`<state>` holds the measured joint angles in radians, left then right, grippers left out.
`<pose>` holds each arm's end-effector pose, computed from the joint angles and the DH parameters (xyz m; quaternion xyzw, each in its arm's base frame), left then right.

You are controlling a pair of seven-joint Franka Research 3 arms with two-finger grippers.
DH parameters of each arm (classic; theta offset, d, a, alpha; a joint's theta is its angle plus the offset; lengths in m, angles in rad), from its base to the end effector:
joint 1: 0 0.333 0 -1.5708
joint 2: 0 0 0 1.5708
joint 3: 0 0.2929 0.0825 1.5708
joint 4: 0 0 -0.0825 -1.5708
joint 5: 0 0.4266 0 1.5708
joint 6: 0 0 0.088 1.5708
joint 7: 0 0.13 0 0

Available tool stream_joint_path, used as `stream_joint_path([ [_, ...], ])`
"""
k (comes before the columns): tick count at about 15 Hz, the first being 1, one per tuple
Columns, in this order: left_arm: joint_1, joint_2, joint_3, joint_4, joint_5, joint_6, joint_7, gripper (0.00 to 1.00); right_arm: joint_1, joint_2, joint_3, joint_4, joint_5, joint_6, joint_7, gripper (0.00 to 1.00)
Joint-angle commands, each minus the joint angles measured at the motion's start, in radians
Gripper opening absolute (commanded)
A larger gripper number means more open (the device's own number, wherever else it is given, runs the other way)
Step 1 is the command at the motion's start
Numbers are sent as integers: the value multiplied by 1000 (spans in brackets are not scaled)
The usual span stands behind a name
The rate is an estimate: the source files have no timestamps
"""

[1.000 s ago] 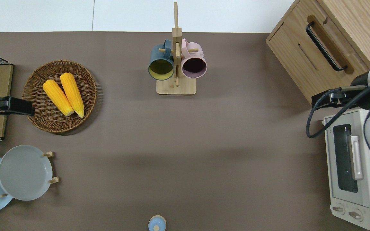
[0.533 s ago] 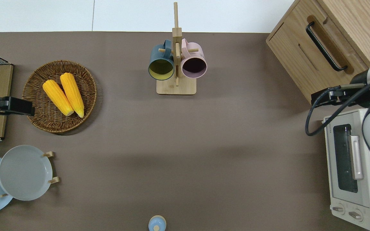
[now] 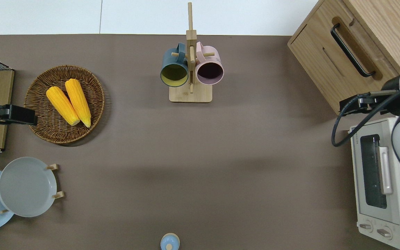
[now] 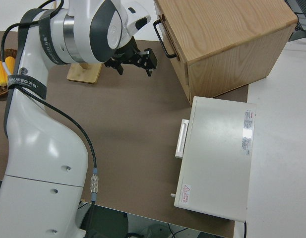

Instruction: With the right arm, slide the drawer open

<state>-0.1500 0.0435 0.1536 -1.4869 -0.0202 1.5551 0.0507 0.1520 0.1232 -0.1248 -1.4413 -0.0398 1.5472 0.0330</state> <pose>0.6091 -0.0023 0.5942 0.9996 -0.0239 0.0128 0.0064 0.6293 0.0161 0.5680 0.9996 -0.0028 -0.0073 0.0278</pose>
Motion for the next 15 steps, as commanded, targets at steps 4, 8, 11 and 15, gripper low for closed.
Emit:
stream_joint_path([
  [4, -17, 13, 17, 20, 12, 0, 8, 995, 27, 41, 17, 42, -162, -1, -7, 983],
  [8, -17, 13, 17, 20, 12, 0, 8, 998, 99, 62, 20, 42, -372, 1, -7, 983],
  [11, -17, 13, 17, 20, 12, 0, 8, 995, 104, 98, 106, 36, -590, -4, 28, 985],
  [15, -17, 13, 17, 20, 12, 0, 8, 995, 110, 148, 146, 25, -710, -6, 119, 985],
])
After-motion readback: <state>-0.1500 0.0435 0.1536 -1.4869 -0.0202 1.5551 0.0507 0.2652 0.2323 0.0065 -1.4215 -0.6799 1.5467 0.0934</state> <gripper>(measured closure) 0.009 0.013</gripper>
